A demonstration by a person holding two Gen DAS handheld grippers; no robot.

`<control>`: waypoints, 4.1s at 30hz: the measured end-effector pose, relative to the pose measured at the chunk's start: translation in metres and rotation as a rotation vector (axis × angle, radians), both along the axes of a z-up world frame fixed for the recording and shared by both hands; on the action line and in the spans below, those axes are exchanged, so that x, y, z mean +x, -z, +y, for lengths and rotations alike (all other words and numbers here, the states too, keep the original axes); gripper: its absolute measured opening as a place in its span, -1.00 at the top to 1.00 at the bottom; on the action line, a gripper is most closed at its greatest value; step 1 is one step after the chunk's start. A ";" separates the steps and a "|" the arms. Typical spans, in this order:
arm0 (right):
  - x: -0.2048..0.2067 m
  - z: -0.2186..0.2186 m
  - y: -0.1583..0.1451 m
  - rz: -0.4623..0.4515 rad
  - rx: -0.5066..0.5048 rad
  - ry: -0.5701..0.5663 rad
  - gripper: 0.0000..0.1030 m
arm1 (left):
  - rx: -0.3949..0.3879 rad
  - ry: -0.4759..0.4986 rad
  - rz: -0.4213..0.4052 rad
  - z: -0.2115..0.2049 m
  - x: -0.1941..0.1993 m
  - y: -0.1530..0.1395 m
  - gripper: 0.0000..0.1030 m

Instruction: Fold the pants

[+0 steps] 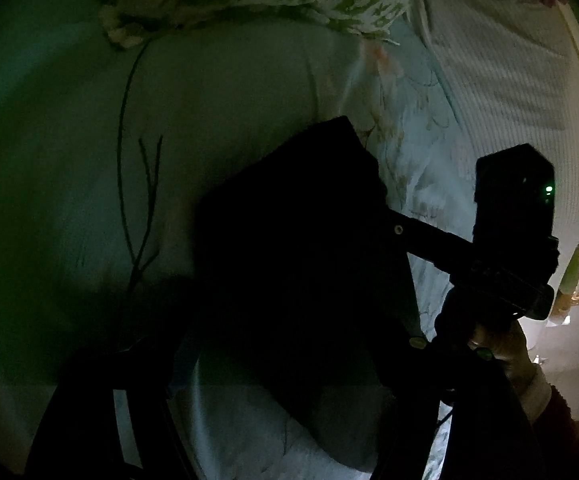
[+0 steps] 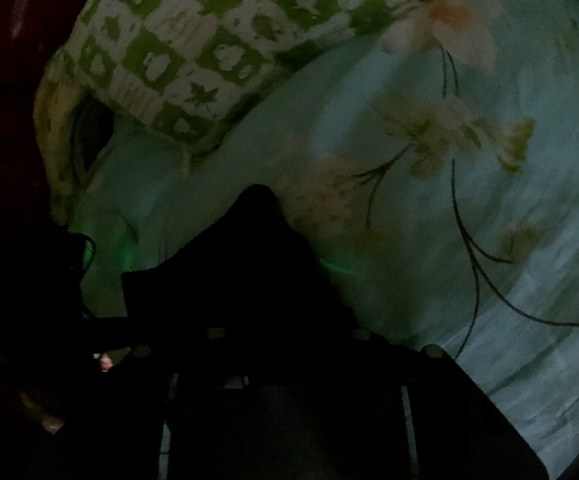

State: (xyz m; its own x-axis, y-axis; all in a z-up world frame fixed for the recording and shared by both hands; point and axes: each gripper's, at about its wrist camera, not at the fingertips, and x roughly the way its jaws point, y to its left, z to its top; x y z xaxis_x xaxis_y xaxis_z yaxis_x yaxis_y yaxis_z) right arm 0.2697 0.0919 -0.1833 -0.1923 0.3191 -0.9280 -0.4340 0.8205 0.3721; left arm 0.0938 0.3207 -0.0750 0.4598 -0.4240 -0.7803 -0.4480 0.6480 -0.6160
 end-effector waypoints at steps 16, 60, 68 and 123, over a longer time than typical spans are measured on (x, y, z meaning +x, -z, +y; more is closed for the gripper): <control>-0.004 -0.012 -0.031 -0.021 0.106 0.103 0.54 | 0.068 0.039 -0.095 -0.008 0.002 -0.033 0.66; -0.217 -0.271 -0.213 -0.426 0.319 0.603 0.56 | 0.325 0.731 -0.293 -0.317 -0.041 -0.138 0.67; -0.236 -0.290 -0.207 -0.456 0.256 0.648 0.46 | 0.432 0.805 -0.319 -0.353 -0.052 -0.122 0.64; -0.335 -0.294 -0.225 -0.572 -0.118 1.060 -0.60 | 0.439 0.873 -0.213 -0.280 0.004 -0.089 -0.56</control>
